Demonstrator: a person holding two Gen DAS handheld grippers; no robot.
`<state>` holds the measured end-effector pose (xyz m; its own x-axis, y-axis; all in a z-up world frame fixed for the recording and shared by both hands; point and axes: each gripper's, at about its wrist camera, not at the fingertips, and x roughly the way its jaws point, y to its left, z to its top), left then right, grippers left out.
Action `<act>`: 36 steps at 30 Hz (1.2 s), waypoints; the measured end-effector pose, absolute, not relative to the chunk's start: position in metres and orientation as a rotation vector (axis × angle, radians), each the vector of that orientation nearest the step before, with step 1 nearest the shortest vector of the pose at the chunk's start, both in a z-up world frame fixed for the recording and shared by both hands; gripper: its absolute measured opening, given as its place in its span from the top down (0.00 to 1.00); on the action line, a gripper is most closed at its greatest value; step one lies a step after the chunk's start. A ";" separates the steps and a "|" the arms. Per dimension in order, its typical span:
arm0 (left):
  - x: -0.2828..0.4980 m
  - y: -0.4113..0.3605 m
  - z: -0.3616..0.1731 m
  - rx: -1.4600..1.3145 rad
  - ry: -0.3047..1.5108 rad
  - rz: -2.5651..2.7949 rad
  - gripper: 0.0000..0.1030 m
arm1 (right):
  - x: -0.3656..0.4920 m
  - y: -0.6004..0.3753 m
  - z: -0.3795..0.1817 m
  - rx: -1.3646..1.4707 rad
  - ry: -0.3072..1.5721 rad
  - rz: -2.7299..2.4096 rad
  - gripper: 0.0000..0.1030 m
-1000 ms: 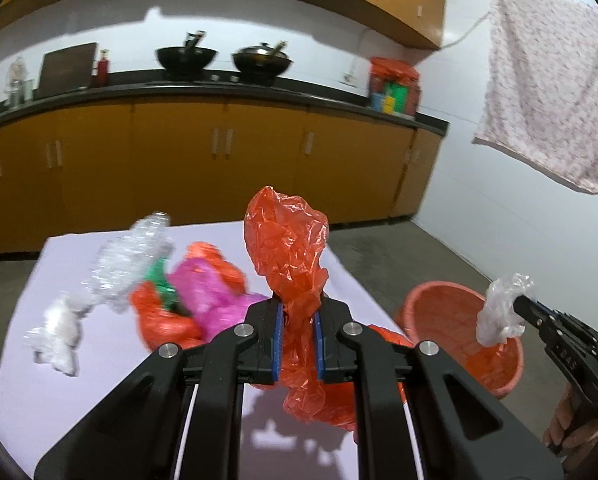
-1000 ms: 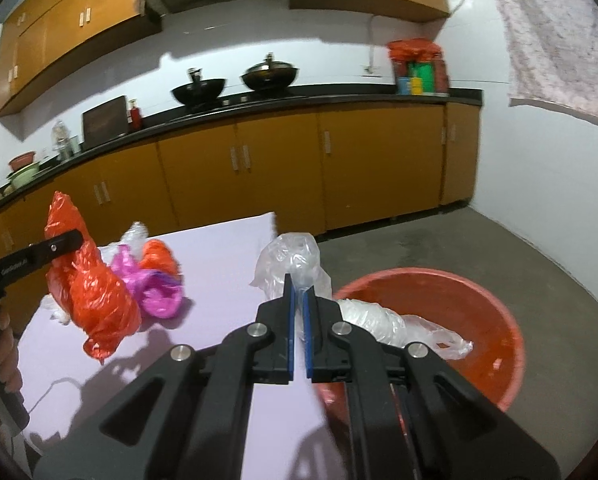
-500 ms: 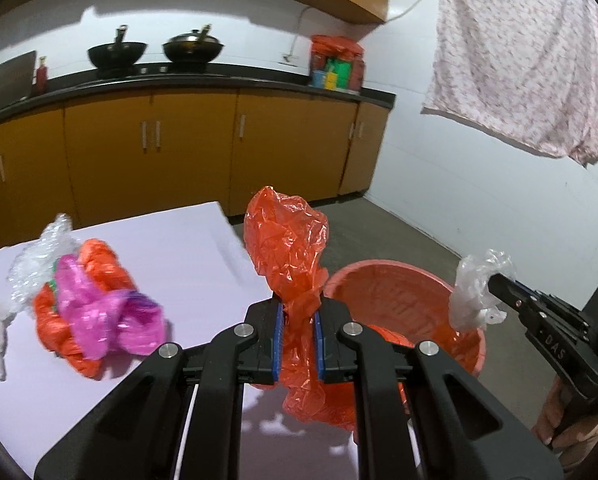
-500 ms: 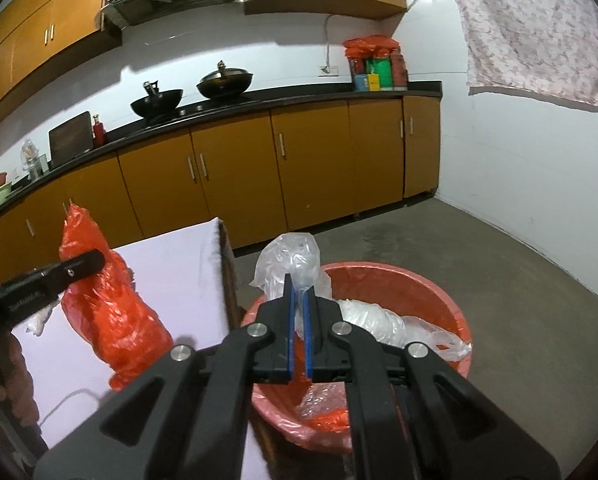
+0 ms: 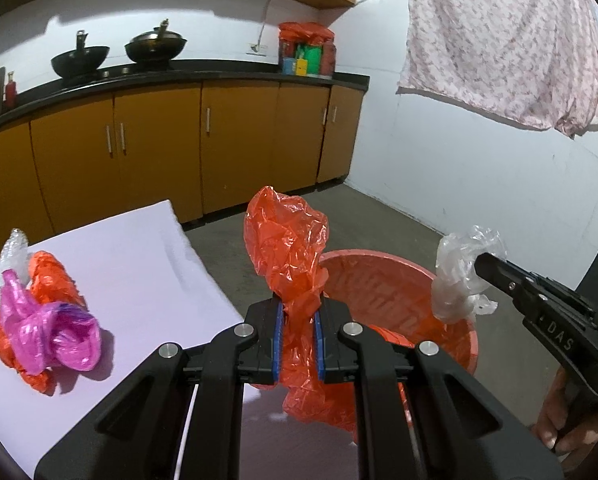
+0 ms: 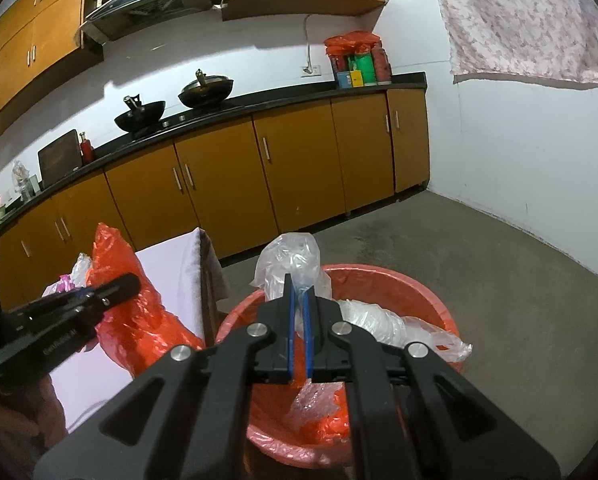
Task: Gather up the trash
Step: 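Carry the red and clear bags over the orange basket with both tools, then open both tools to drop the red and clear bags into the basket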
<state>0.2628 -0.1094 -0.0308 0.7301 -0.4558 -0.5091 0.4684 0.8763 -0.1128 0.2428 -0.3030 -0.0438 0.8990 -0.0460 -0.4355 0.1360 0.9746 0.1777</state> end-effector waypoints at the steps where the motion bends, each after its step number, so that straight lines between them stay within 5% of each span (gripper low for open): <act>1: 0.264 -0.112 -0.032 0.027 0.556 -0.512 0.88 | 0.244 -0.305 -0.044 0.210 0.444 -0.095 0.95; 27: 0.283 -0.159 -0.060 0.088 0.604 -0.569 0.87 | 0.270 -0.330 -0.056 0.279 0.438 -0.101 0.91; 34: 0.284 -0.157 -0.065 0.082 0.616 -0.586 0.53 | 0.269 -0.334 -0.057 0.299 0.432 -0.108 0.71; 36: 0.285 -0.154 -0.065 0.078 0.618 -0.581 0.51 | 0.267 -0.335 -0.057 0.301 0.432 -0.114 0.69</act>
